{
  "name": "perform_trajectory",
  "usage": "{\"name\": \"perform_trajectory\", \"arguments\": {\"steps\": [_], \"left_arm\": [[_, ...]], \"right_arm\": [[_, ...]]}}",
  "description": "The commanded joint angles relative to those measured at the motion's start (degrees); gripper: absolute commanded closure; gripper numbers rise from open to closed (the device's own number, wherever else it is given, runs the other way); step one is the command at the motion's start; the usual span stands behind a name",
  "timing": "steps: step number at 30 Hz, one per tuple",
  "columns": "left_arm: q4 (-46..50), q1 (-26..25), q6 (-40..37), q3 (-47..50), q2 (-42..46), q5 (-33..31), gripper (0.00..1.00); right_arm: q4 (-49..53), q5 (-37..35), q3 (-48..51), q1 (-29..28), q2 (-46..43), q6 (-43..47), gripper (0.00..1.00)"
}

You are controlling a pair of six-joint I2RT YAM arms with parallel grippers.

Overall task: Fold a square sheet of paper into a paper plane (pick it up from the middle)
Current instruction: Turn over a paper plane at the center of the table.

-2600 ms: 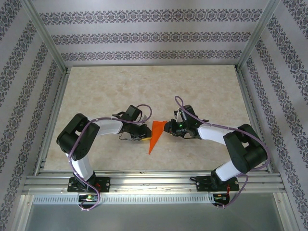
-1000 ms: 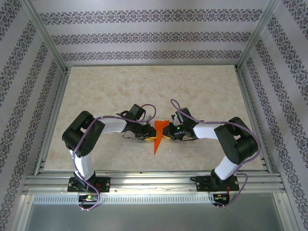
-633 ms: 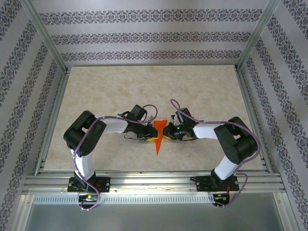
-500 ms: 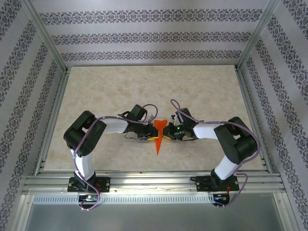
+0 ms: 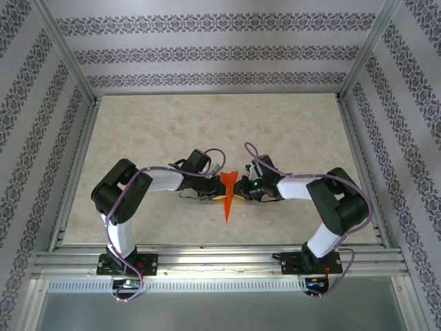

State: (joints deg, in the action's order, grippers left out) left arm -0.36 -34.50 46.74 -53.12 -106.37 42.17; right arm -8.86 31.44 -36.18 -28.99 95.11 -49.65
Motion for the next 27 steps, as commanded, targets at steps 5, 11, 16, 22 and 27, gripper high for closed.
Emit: {"name": "perform_trajectory", "arguments": {"steps": [5, 11, 16, 22, 27], "left_arm": [[18.74, -0.57, -2.98, -5.23, 8.45, -17.43, 0.94], [26.86, -0.66, -3.54, -9.20, 10.74, -25.12, 0.93], [30.42, -1.25, -3.94, -11.73, 10.13, -27.65, 0.92], [30.29, -1.62, -3.72, -12.26, 9.04, -27.08, 0.92], [30.42, -1.97, -3.61, -12.26, 8.11, -26.66, 0.92]], "right_arm": [[-1.07, -1.07, 1.73, 0.51, -6.49, 0.32, 0.77], [-2.31, 2.43, 0.36, 0.31, -8.76, 0.08, 0.72], [-5.31, 5.69, -1.75, -1.73, -6.82, -1.11, 0.68], [-8.17, 5.95, -4.17, -4.37, -3.79, -2.46, 0.65], [-11.84, 6.14, -5.12, -5.41, -0.39, -4.40, 0.64]]}}
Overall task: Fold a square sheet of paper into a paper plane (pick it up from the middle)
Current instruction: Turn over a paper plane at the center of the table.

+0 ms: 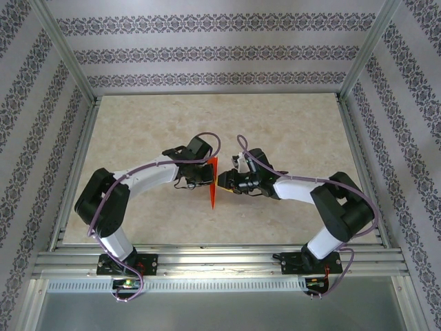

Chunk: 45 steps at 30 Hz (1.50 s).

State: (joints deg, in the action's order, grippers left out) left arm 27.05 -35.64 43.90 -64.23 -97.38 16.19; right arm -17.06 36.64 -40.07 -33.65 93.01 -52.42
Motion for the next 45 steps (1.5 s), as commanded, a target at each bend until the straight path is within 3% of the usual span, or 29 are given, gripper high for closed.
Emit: {"name": "perform_trajectory", "arguments": {"steps": [1, 8, 16, 26, 39, 45], "left_arm": [[2.97, -0.91, -0.70, -1.11, -0.96, -0.58, 0.92], [2.12, -1.19, -0.64, -0.64, -1.14, 0.01, 0.92], [0.73, -1.28, -0.57, 0.48, -1.15, 1.61, 0.92], [1.84, -1.28, -0.31, 1.54, -2.35, -0.82, 0.79], [3.93, -1.28, -0.62, 2.79, 3.06, -5.74, 0.54], [1.81, -1.36, 0.64, 5.39, 6.90, -5.93, 0.51]], "right_arm": [[-4.54, 1.14, -1.32, -0.81, 2.35, -2.08, 0.64], [-5.50, 0.01, -1.98, -1.65, 4.81, -2.79, 0.64], [-3.34, -4.14, -2.02, -1.66, 7.03, -2.95, 0.79], [-3.86, -3.82, -0.98, -1.57, 7.46, -3.04, 0.93], [-3.85, -4.56, -0.79, -1.58, 8.75, -3.80, 0.98], [-4.36, -4.72, -0.88, -1.55, 9.42, -4.21, 0.99]]}}
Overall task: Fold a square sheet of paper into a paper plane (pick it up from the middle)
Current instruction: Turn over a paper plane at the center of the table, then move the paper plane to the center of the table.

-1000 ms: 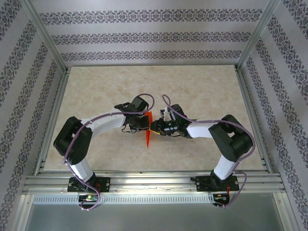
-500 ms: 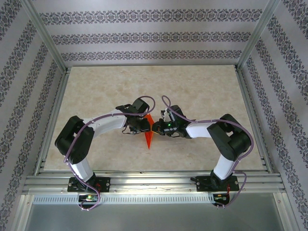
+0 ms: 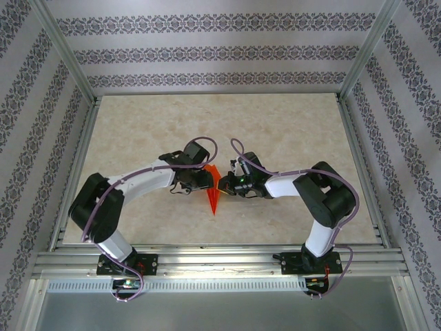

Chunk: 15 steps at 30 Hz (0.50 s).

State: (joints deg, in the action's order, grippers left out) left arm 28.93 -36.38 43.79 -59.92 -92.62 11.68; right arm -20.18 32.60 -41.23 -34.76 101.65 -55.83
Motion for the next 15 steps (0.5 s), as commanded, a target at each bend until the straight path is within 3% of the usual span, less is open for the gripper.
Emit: {"name": "perform_trajectory", "arguments": {"steps": [1, 8, 15], "left_arm": [[-0.93, -0.65, 0.63, 1.50, 2.58, -0.85, 0.51], [-10.14, -0.86, 2.19, 2.64, 2.63, 6.16, 0.57], [-10.80, -0.97, 3.74, 2.67, -0.49, 7.94, 0.58]], "right_arm": [[-1.40, -0.61, 0.28, -0.47, 0.83, -0.82, 0.99], [-1.44, -0.52, 0.32, -0.44, 0.75, -0.84, 0.99], [-1.35, -0.60, 0.36, -0.52, 0.57, -0.92, 0.99]]}}
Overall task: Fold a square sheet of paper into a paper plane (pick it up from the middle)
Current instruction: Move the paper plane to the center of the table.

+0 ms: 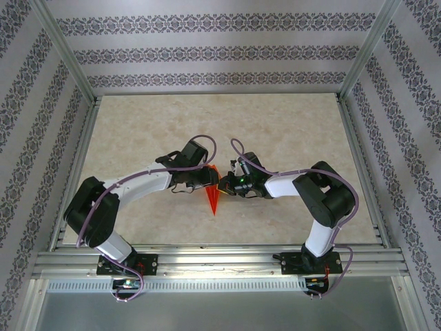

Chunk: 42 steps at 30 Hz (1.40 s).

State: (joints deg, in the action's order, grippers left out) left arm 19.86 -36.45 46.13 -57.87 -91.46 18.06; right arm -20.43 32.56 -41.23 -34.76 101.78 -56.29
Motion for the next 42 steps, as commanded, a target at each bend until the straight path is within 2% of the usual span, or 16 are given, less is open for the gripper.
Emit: {"name": "perform_trajectory", "arguments": {"steps": [1, 20, 23, 26, 37, 42], "left_arm": [[-1.62, -0.84, 1.75, 0.72, -1.94, 1.54, 0.58], [1.50, -1.26, 1.43, 0.51, -5.67, 1.36, 0.53], [1.80, -1.26, 1.34, 0.41, -6.22, 1.54, 0.54], [2.50, -1.26, 1.07, 0.21, -6.80, 1.69, 0.60], [4.33, -1.35, 2.26, 1.31, -4.81, -0.41, 0.59], [4.19, -1.58, 2.78, 1.16, -5.56, 0.62, 0.63]], "right_arm": [[-1.11, -0.56, 0.45, -0.49, 0.39, -0.47, 0.99], [-2.16, -0.30, 0.72, -0.55, 0.79, -1.10, 0.99], [-2.51, -0.39, 0.80, -0.57, 0.70, -1.32, 0.99], [-2.50, -0.30, 0.63, -0.48, 0.76, -1.36, 0.99], [-2.86, -0.21, 0.72, -0.48, 0.53, -1.76, 1.00], [-3.03, -0.12, 0.72, -0.51, 0.70, -1.83, 1.00]]}}
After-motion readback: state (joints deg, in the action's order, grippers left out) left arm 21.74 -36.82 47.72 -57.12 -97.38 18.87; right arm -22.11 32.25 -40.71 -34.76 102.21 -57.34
